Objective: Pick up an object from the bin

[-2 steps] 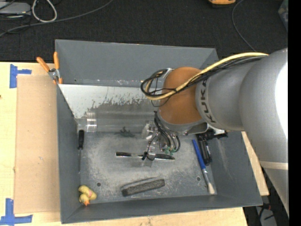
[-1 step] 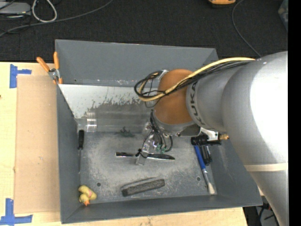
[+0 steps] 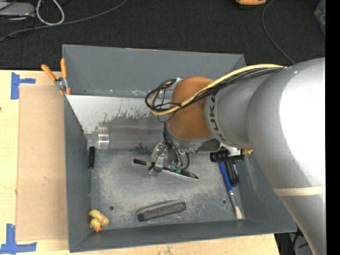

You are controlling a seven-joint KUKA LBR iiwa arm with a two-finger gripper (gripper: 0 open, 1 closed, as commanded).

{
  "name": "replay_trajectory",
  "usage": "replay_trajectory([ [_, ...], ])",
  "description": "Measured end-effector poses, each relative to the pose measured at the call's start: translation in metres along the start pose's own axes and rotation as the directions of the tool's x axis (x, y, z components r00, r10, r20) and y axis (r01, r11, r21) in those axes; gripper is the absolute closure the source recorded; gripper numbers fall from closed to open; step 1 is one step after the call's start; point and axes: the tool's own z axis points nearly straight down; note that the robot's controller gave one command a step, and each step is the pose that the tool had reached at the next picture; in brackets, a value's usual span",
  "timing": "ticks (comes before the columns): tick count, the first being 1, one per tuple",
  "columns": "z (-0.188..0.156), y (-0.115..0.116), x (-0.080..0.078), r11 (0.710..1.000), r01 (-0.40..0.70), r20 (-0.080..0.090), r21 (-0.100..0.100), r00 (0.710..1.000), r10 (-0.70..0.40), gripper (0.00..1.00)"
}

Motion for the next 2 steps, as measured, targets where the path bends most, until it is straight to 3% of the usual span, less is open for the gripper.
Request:
replay_trajectory([
  [2, -0.0095, -0.0002, 0.0006, 1.000, 0.001, -0.002, 0.001, 1.000, -0.001, 1.00],
])
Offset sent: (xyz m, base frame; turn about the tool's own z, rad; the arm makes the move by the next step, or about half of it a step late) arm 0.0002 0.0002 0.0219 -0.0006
